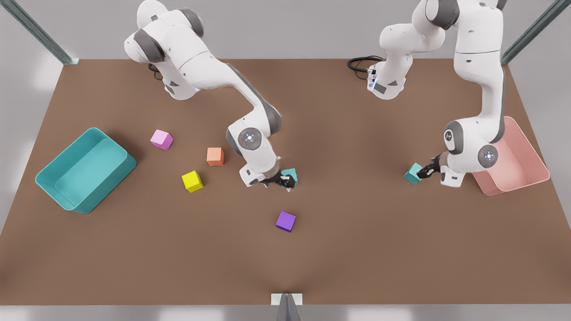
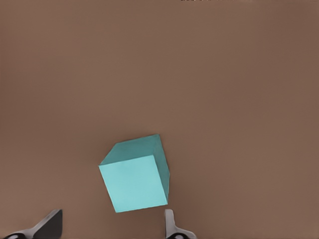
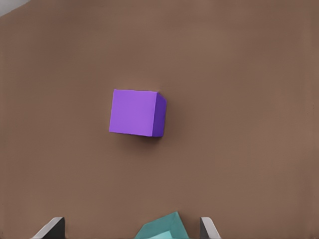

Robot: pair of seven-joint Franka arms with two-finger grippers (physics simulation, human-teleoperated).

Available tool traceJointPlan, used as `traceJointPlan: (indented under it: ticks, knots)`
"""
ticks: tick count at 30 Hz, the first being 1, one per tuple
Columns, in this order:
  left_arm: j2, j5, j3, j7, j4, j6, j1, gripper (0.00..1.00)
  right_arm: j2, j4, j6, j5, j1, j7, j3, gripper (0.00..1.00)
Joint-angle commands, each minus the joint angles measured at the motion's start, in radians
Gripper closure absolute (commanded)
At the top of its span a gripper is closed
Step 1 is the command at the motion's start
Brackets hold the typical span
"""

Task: Stack the two blue cubes on top of each other

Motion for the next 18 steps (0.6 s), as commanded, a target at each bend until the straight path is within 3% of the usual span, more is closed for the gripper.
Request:
traceJointPlan:
  ticks: [1,6,8,10,15,18]
  knots:
    - [0.003,-0.027,0.010,-0.249,-0.022,0.142,0.003,0.00,-0.046,0.004,-0.237,0.005,-0.094,-0.107,0.001,0.00]
    - [0.017,-0.093,0.010,-0.287,-0.030,0.178,0.000,0.00,-0.046,-0.050,-0.398,-0.096,-0.401,-0.842,-0.008,0.00]
    - [0.032,-0.099,0.010,-0.305,-0.030,0.179,-0.001,0.00,-0.058,-0.038,-0.452,-0.149,-0.427,-1.031,-0.014,0.00]
    - [0.037,-0.101,0.010,-0.305,-0.033,0.178,-0.006,0.00,-0.173,-0.025,-0.565,-0.222,-0.427,-1.153,-0.040,0.00]
    - [0.064,-0.099,0.010,-0.299,-0.057,0.196,-0.010,0.00,-0.454,-0.077,-0.768,-0.211,-0.427,-1.020,-0.077,0.00]
    - [0.104,-0.098,0.010,-0.299,-0.057,0.224,-0.012,0.00,-0.540,-0.196,-0.716,-0.209,-0.421,-0.954,-0.074,0.00]
